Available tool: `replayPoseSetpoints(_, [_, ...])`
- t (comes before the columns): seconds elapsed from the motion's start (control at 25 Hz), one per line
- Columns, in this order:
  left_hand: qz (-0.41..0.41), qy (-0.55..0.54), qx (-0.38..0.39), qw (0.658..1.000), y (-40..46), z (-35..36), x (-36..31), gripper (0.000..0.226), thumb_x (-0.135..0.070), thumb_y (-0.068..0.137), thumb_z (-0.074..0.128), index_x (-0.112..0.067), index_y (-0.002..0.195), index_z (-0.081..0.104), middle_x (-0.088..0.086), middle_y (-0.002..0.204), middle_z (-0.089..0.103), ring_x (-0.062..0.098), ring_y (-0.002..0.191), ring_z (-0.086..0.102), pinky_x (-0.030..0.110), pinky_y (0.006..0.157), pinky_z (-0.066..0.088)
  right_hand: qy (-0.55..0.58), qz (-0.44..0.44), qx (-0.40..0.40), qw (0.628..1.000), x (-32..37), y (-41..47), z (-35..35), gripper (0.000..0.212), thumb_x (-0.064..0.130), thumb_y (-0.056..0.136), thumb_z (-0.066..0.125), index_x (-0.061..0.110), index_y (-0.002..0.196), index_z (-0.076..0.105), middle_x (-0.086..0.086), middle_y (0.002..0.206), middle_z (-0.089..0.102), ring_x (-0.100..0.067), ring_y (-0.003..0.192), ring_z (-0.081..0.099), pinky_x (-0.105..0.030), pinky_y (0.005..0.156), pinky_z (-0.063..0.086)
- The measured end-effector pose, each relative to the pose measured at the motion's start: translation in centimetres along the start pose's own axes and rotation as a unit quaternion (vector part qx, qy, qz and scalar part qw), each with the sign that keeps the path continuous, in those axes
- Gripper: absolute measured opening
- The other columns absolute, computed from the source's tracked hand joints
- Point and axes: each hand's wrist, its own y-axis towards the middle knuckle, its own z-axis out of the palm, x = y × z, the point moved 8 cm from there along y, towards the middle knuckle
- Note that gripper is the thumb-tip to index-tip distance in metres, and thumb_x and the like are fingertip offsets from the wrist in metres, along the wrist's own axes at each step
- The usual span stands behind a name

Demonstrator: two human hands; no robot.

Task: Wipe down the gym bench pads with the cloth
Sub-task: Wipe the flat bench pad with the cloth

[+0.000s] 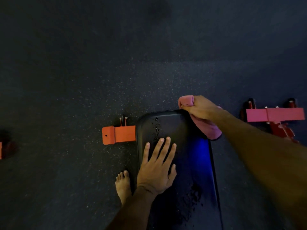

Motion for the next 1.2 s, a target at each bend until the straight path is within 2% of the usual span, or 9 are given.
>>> replayPoseSetpoints(0.24, [0.005, -0.015, 0.013, 1.0, 0.0, 0.1, 0.0, 0.067, -0.044, 0.101, 0.043, -0.018, 0.162, 0.033, 0.007, 0.172, 0.022, 0.026, 0.159, 0.018, 0.058, 0.128, 0.006, -0.133, -0.234, -0.018, 0.963, 16.9, 0.9, 5.3, 0.021, 0.039, 0.097, 0.056, 0.025, 0.112, 0.058, 0.004, 0.112, 0.059, -0.014, 0.105, 0.052, -0.039, 0.095, 0.043])
replayPoseSetpoints(0.36, [0.003, -0.02, 0.024, 0.999, 0.0, 0.1, 0.0, 0.067, -0.043, 0.103, 0.041, -0.018, 0.164, 0.029, 0.006, 0.173, 0.018, 0.026, 0.16, 0.016, 0.058, 0.128, 0.007, -0.174, -0.32, -0.017, 0.931, 18.8, 0.0, 6.4, 0.029, 0.039, 0.095, 0.06, 0.027, 0.122, 0.06, 0.004, 0.118, 0.06, -0.015, 0.109, 0.052, -0.037, 0.094, 0.044])
replayPoseSetpoints(0.48, [-0.002, -0.017, 0.035, 0.999, 0.0, 0.1, -0.1, 0.066, -0.042, 0.105, 0.037, -0.018, 0.165, 0.025, 0.004, 0.174, 0.016, 0.023, 0.16, 0.014, 0.058, 0.127, 0.006, -0.107, -0.209, -0.019, 0.972, 10.2, 0.8, 2.7, 0.037, 0.05, 0.1, 0.052, 0.028, 0.128, 0.064, 0.004, 0.122, 0.064, -0.016, 0.115, 0.056, -0.021, 0.092, 0.036])
replayPoseSetpoints(0.56, [-0.003, -0.017, 0.031, 0.999, -0.1, 0.0, 0.0, 0.065, -0.042, 0.105, 0.036, -0.018, 0.165, 0.025, 0.003, 0.173, 0.017, 0.022, 0.16, 0.014, 0.057, 0.127, 0.004, -0.124, -0.115, -0.037, 0.985, 3.4, 0.0, 0.3, 0.052, 0.074, 0.093, 0.044, 0.035, 0.12, 0.065, 0.007, 0.109, 0.065, -0.017, 0.108, 0.063, -0.03, 0.09, 0.046])
replayPoseSetpoints(0.64, [-0.002, -0.015, 0.018, 1.0, 0.0, -0.2, -0.1, 0.065, -0.042, 0.105, 0.037, -0.018, 0.165, 0.026, 0.003, 0.173, 0.019, 0.022, 0.16, 0.014, 0.057, 0.128, 0.004, -0.104, -0.078, -0.039, 0.991, 0.1, -0.8, -0.7, 0.037, 0.063, 0.096, 0.049, 0.034, 0.11, 0.067, 0.007, 0.098, 0.066, -0.014, 0.098, 0.065, -0.041, 0.091, 0.053])
replayPoseSetpoints(0.8, [-0.001, -0.017, 0.024, 1.0, 0.0, 0.1, -0.1, 0.064, -0.042, 0.106, 0.035, -0.017, 0.164, 0.026, 0.005, 0.173, 0.018, 0.024, 0.16, 0.013, 0.058, 0.128, 0.004, -0.133, -0.141, -0.068, 0.979, 8.5, 0.4, 2.0, 0.015, 0.039, 0.1, 0.052, 0.03, 0.095, 0.063, 0.009, 0.091, 0.062, -0.011, 0.09, 0.06, -0.041, 0.094, 0.05])
replayPoseSetpoints(0.96, [0.012, -0.027, 0.0, 1.0, -0.2, -0.1, -0.1, 0.05, -0.038, 0.103, 0.043, -0.016, 0.147, 0.055, 0.006, 0.158, 0.045, 0.028, 0.154, 0.029, 0.058, 0.126, 0.014, -0.186, -0.305, -0.002, 0.934, 22.0, 0.2, 9.3, 0.014, 0.036, 0.091, 0.061, 0.031, 0.103, 0.063, 0.009, 0.096, 0.061, -0.011, 0.097, 0.05, -0.038, 0.093, 0.042])
replayPoseSetpoints(1.08, [0.005, -0.029, -0.004, 1.0, 0.0, -0.2, 0.1, 0.057, -0.038, 0.105, 0.04, -0.015, 0.157, 0.043, 0.007, 0.166, 0.035, 0.026, 0.157, 0.024, 0.059, 0.127, 0.012, -0.188, -0.344, -0.032, 0.919, 20.0, -0.6, 7.6, 0.031, 0.034, 0.089, 0.063, 0.032, 0.12, 0.062, 0.009, 0.112, 0.063, -0.013, 0.106, 0.049, -0.037, 0.092, 0.04])
replayPoseSetpoints(1.2, [0.005, -0.018, 0.006, 1.0, -0.3, 0.0, 0.0, 0.063, -0.041, 0.106, 0.034, -0.017, 0.164, 0.026, 0.005, 0.173, 0.019, 0.023, 0.16, 0.015, 0.058, 0.127, 0.006, -0.124, -0.209, -0.098, 0.965, 9.7, -1.1, 1.8, 0.022, 0.038, 0.097, 0.056, 0.03, 0.117, 0.062, 0.006, 0.112, 0.063, -0.019, 0.112, 0.053, -0.035, 0.087, 0.037])
